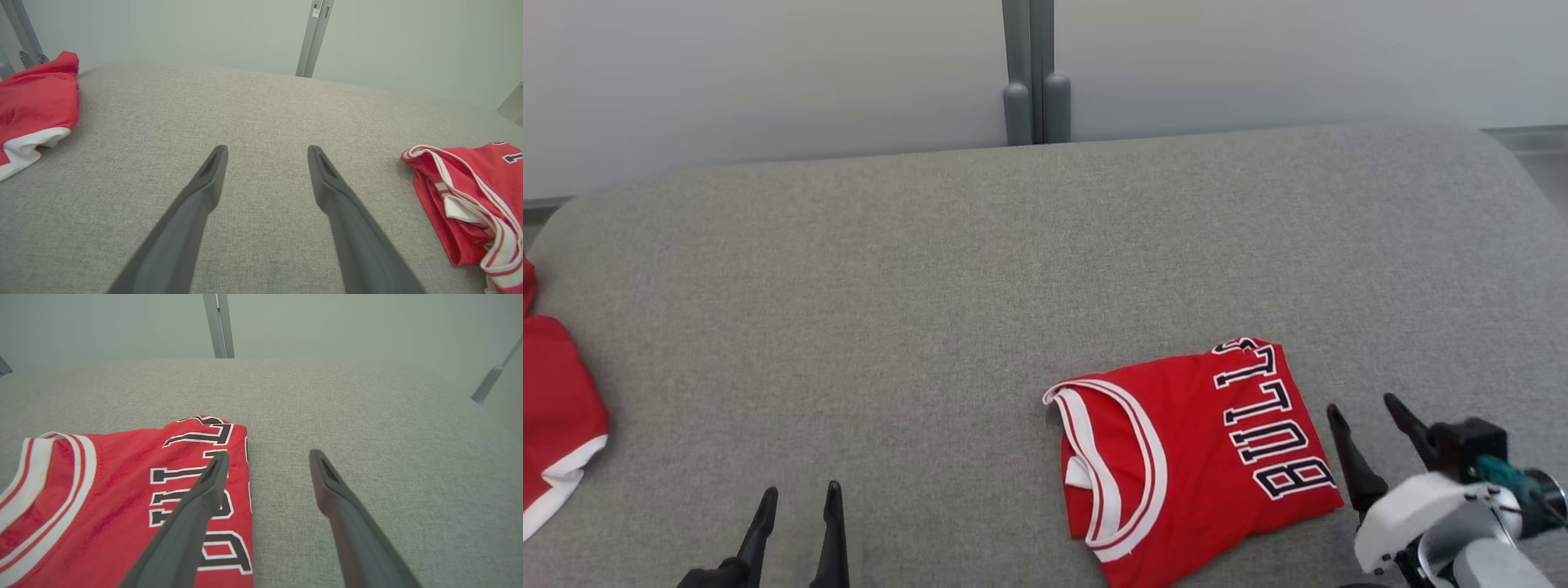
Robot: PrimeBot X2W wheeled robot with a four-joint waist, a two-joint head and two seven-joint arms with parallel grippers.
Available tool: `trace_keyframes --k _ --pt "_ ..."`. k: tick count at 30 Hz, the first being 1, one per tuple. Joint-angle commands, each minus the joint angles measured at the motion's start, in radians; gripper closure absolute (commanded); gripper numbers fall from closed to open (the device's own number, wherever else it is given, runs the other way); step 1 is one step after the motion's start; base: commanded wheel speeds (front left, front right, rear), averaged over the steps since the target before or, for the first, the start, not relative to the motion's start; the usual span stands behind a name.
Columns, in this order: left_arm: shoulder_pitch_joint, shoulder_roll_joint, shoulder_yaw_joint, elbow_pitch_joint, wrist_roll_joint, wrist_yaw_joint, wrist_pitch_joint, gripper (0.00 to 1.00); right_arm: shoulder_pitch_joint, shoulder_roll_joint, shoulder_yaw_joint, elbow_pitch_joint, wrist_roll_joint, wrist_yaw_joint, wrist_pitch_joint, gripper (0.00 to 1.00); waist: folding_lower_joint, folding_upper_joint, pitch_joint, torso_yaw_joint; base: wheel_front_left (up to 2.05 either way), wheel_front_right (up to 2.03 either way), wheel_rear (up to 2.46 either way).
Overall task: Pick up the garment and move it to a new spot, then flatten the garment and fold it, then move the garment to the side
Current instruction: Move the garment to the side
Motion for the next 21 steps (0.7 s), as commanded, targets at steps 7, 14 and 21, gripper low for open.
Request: trace_keyframes --k 7,14,21 --pt "-0.075 0.002 -0.012 0.011 0.0 -0.002 0.0 0.0 -0.208 -0.156 0.258 0.098 0.163 -0.001 0.256 0.0 0.0 -0.0001 0.117 0.029 0.0 0.0 0.0" --pt "-0.115 0.002 -0.021 0.024 0.005 -0.001 0.0 0.0 -0.299 -0.206 0.384 0.151 0.318 -0.001 0.338 0.0 0.0 -0.0001 0.16 0.047 0.0 0.0 0.0" --pt "-0.149 0.002 -0.031 0.012 0.001 -0.001 0.0 0.0 -0.376 -0.25 0.482 0.105 0.566 0.0 0.422 1.0 0.0 -0.0001 0.193 0.038 0.0 0.0 0.0"
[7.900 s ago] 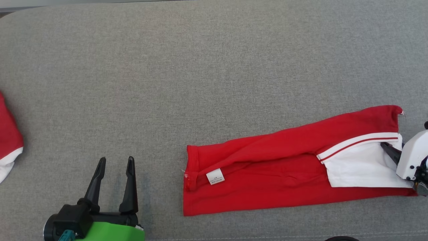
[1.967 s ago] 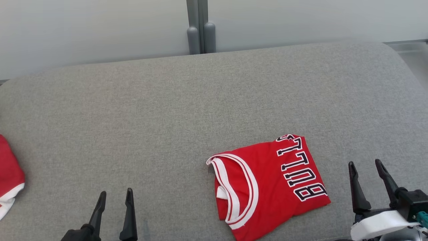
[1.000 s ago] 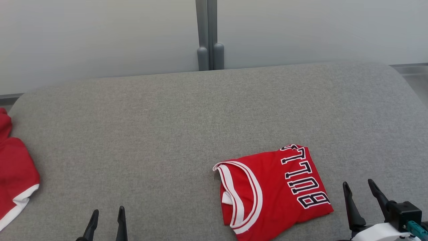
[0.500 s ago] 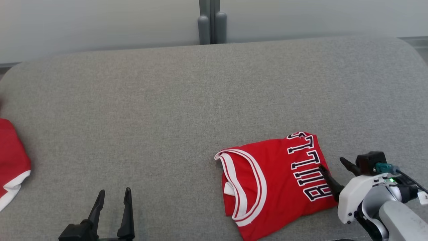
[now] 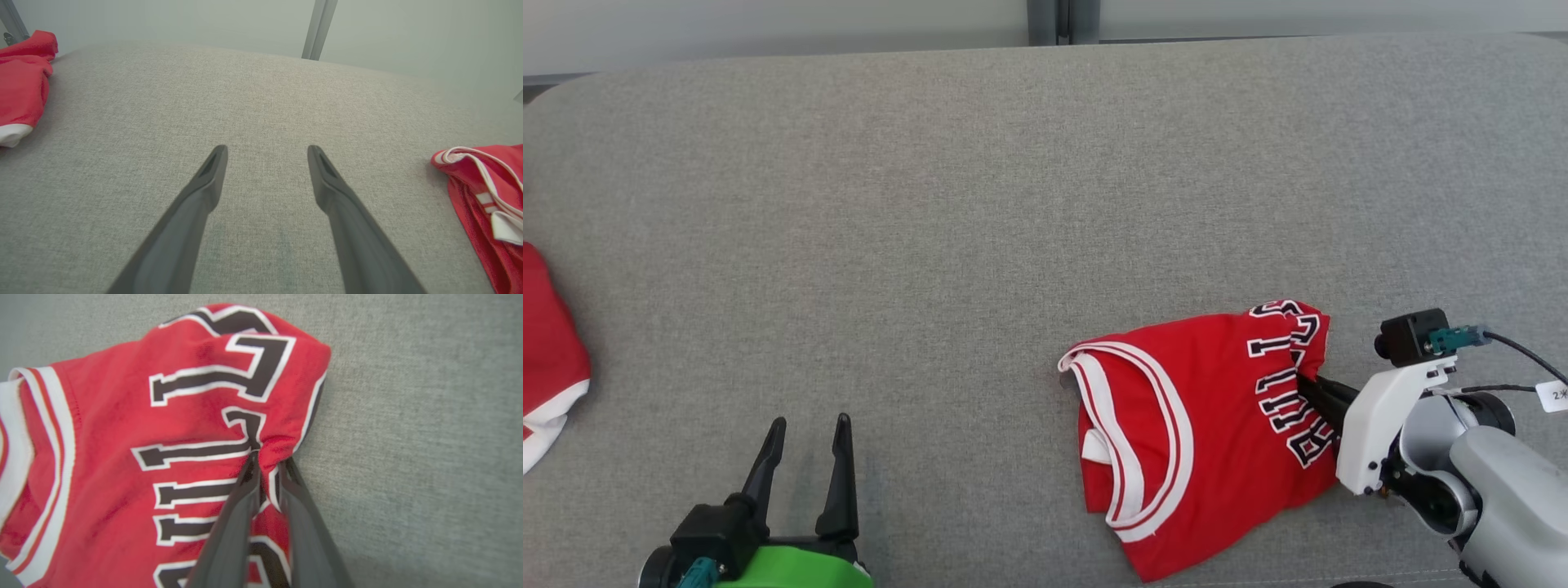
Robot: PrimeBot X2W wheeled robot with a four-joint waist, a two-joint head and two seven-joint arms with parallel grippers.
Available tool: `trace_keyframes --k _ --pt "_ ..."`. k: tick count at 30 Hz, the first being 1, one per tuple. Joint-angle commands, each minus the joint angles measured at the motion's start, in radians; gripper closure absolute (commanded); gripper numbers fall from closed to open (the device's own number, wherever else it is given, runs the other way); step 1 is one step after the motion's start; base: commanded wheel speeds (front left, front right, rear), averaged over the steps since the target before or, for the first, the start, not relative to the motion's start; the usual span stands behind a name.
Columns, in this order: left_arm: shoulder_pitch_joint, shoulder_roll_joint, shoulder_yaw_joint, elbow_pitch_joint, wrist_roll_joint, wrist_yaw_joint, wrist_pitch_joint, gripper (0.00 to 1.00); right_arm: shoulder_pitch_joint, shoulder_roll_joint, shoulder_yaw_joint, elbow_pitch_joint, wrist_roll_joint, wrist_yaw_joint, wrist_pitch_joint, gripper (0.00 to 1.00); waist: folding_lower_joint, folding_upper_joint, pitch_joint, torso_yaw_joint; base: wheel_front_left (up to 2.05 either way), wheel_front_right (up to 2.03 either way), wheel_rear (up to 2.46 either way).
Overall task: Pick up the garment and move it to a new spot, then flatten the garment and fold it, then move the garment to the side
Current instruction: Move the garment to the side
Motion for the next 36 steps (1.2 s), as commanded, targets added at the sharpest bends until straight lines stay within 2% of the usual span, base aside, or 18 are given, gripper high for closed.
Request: trace_keyframes --k 1,5,11,17,25,36 --pt "-0.025 0.002 -0.007 -0.011 -0.003 0.001 0.0 0.0 -0.034 -0.026 0.021 -0.012 0.034 0.0 0.012 1.0 0.0 0.0 0.018 -0.011 0.0 0.0 0.0" --pt "-0.046 0.002 -0.012 -0.026 0.005 0.001 0.0 0.0 -0.119 -0.075 0.055 -0.015 0.075 -0.001 0.012 1.0 0.0 0.0 0.035 -0.051 0.0 0.0 0.0" --pt "-0.079 0.007 -0.031 -0.055 0.021 0.001 0.0 0.0 -0.269 -0.112 0.078 0.061 0.061 -0.001 -0.022 1.0 0.0 0.0 0.087 -0.146 0.0 0.0 0.0" --pt "-0.132 0.046 -0.078 -0.073 0.027 0.001 0.0 0.0 -0.381 -0.124 0.051 0.177 0.03 -0.001 -0.123 1.0 0.0 0.0 0.169 -0.231 0.0 0.0 0.0" --pt "-0.198 0.093 -0.135 -0.082 0.03 0.001 0.0 0.0 -0.459 -0.126 -0.048 0.37 0.02 -0.001 -0.261 1.0 0.0 0.0 0.253 -0.244 0.0 0.0 0.0" --pt "-0.195 0.135 -0.136 -0.096 0.029 0.001 0.0 0.0 -0.601 -0.148 -0.158 0.691 -0.066 -0.001 -0.399 1.0 0.0 0.0 0.313 -0.181 0.0 0.0 0.0"
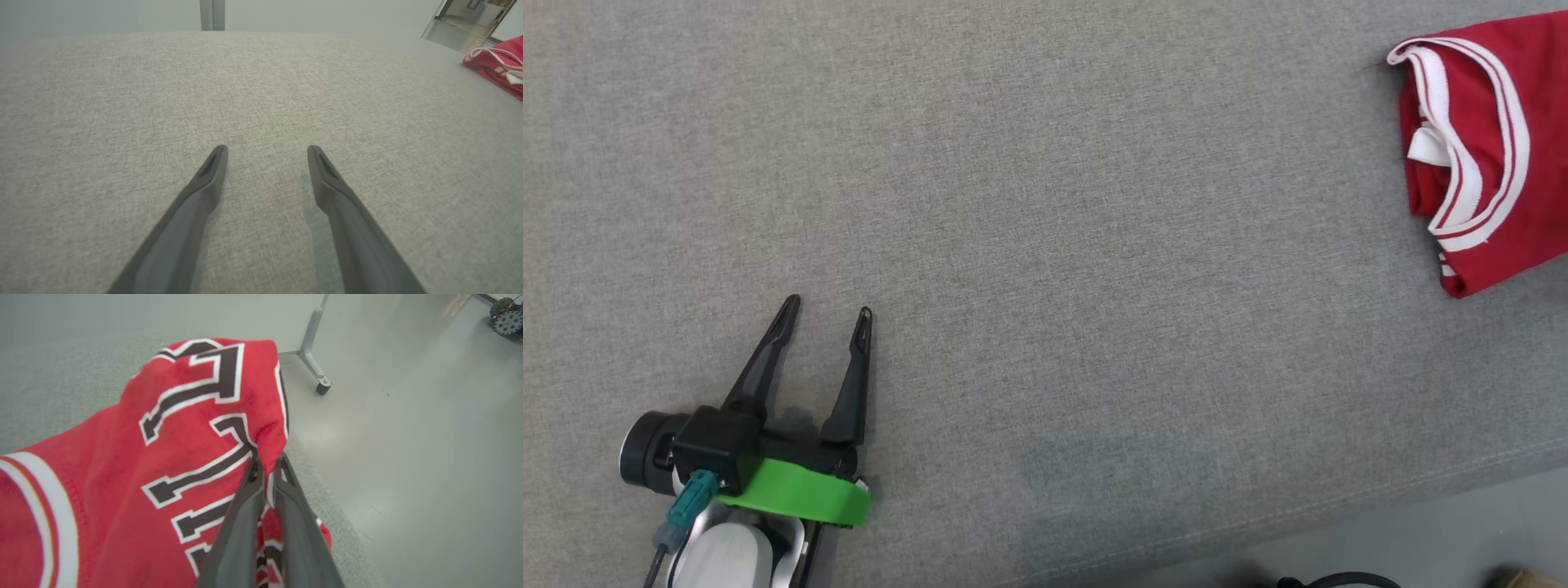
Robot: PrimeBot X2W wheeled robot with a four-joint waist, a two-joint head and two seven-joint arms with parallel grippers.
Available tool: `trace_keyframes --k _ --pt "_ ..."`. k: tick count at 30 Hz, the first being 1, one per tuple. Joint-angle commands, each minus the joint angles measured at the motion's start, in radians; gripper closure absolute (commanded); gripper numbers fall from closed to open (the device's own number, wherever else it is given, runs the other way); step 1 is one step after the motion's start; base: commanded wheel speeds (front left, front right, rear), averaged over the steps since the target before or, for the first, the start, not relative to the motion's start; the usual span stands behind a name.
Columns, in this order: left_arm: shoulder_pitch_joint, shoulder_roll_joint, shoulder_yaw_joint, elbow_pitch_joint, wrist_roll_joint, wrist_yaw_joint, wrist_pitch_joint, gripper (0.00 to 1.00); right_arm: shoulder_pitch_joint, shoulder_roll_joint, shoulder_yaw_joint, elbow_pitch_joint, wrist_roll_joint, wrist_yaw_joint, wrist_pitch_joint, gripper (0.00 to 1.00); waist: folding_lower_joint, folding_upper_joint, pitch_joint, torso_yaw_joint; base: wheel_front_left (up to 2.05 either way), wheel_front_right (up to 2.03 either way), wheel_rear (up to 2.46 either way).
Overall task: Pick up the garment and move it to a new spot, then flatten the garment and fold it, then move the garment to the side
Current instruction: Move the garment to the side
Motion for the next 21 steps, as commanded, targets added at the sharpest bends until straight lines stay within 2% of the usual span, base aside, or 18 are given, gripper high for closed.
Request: trace_keyframes --k 1,2,3,7,10,12,15,21 --pt "-0.003 0.007 0.006 -0.005 0.002 0.002 0.0 0.0 -0.019 0.009 -0.008 0.037 -0.011 -0.002 -0.008 0.74 -0.0001 -0.0001 0.02 0.021 0.0 0.0 0.0" --pt "-0.001 0.006 0.011 -0.006 0.002 0.002 0.0 0.0 -0.029 0.021 -0.006 0.066 -0.027 -0.002 -0.009 0.17 -0.0001 -0.0001 0.022 0.023 0.0 0.0 0.0" --pt "0.001 0.003 0.015 -0.006 0.003 0.002 0.0 0.0 -0.041 0.024 -0.001 0.086 -0.048 -0.002 -0.016 0.0 -0.0001 -0.0001 0.023 0.024 0.0 0.0 0.0" --pt "0.01 -0.014 0.023 -0.004 0.007 0.002 0.0 0.0 -0.073 0.016 -0.009 0.128 -0.117 -0.002 -0.047 0.0 -0.0001 -0.0001 0.008 0.025 0.0 0.0 0.0" --pt "0.017 -0.029 0.032 -0.002 0.0 0.002 0.0 0.0 -0.096 0.022 -0.016 0.112 -0.173 -0.002 -0.059 0.0 -0.0001 -0.0001 -0.027 0.025 0.0 0.0 0.0" --pt "0.028 -0.041 0.041 -0.001 -0.005 0.002 0.0 0.0 -0.102 0.009 -0.042 0.025 -0.214 -0.002 -0.059 0.0 -0.0001 -0.0001 -0.061 0.025 0.0 0.0 0.0" --pt "0.048 -0.061 0.046 0.007 -0.011 0.002 0.0 0.0 -0.016 0.005 -0.1 -0.141 -0.286 -0.002 -0.058 0.0 -0.0001 -0.0001 -0.126 0.034 0.0 0.0 0.0" --pt "0.124 -0.095 0.09 0.024 -0.025 0.002 0.0 0.0 0.252 0.036 -0.304 -0.532 -0.387 -0.002 -0.058 0.0 -0.0001 -0.0001 -0.286 0.085 0.0 0.0 0.0"
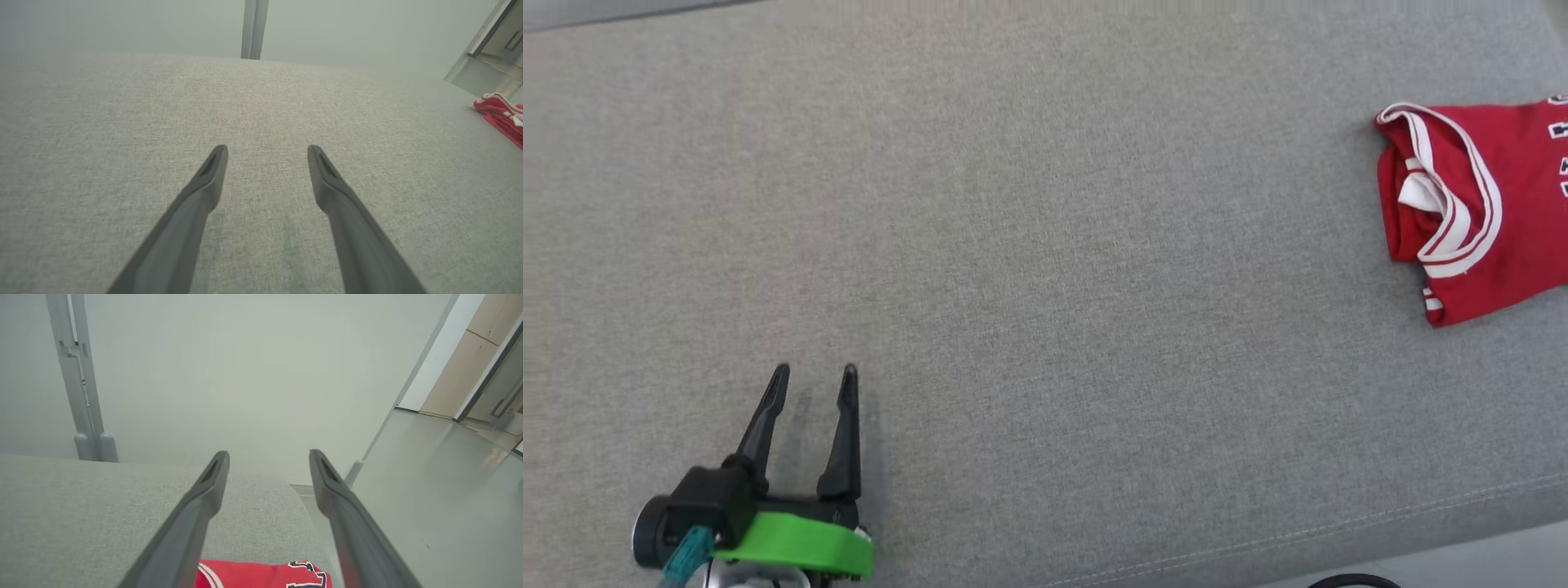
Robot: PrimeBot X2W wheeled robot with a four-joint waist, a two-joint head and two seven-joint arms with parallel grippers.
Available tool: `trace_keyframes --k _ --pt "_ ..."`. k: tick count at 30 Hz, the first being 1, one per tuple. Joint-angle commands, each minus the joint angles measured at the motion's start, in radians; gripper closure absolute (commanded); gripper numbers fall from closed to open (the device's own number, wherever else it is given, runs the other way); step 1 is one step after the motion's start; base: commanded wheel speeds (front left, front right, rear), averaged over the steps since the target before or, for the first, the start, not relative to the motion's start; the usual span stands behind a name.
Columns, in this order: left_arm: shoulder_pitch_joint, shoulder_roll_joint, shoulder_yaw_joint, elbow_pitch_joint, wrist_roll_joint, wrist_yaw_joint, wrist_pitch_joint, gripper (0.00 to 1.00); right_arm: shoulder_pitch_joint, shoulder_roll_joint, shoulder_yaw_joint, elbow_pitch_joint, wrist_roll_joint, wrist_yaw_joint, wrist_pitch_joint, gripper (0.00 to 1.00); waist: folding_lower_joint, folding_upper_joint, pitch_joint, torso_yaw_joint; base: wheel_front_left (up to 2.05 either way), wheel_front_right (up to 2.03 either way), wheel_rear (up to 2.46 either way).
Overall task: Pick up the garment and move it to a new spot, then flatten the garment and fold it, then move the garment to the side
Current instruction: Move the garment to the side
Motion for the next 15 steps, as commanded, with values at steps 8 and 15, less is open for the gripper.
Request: trace_keyframes --k 8,15 --pt "0.118 -0.022 0.079 0.019 -0.012 0.002 0.0 0.0 0.417 0.131 -0.158 -0.381 -0.103 -0.002 -0.002 0.0 0.0 0.0 -0.244 0.091 0.0 0.0 0.0" --pt "0.168 -0.029 0.138 0.059 -0.021 0.002 0.0 0.0 0.718 0.338 -0.166 -0.544 -0.241 -0.001 -0.002 0.0 0.0 0.0 -0.314 0.126 0.0 0.0 0.0"
